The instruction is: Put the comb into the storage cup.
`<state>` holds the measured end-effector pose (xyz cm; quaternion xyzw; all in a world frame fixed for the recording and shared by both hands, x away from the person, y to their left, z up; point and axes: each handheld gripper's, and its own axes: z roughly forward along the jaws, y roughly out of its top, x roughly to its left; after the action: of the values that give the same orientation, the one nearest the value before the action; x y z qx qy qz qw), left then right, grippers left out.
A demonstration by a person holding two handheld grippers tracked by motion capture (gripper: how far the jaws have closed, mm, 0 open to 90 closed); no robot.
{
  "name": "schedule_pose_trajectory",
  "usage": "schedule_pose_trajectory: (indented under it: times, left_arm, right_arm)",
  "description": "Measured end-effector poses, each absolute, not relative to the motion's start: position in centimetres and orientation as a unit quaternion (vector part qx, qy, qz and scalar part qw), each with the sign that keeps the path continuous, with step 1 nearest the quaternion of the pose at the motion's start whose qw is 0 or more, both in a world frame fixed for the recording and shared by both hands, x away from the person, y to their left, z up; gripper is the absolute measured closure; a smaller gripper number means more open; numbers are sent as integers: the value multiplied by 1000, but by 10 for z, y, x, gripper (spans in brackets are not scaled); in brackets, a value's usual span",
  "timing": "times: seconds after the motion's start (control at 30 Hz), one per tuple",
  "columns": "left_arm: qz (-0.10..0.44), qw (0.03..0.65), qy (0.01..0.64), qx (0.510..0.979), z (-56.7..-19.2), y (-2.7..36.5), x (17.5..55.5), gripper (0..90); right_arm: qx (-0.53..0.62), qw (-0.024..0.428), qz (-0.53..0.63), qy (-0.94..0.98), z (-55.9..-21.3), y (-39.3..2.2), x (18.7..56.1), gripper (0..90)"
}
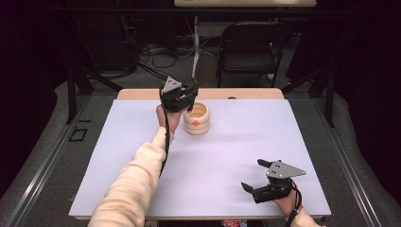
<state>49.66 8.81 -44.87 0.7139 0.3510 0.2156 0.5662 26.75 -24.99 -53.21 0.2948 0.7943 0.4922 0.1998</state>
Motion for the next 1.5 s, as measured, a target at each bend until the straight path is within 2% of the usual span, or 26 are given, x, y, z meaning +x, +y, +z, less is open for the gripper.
schedule_pose_trajectory:
  times: [1.5]
  left_arm:
    - [202, 573, 354, 711, -470, 80, 504, 720]
  right_arm:
    - [294, 200, 494, 794, -532, -250, 267, 0]
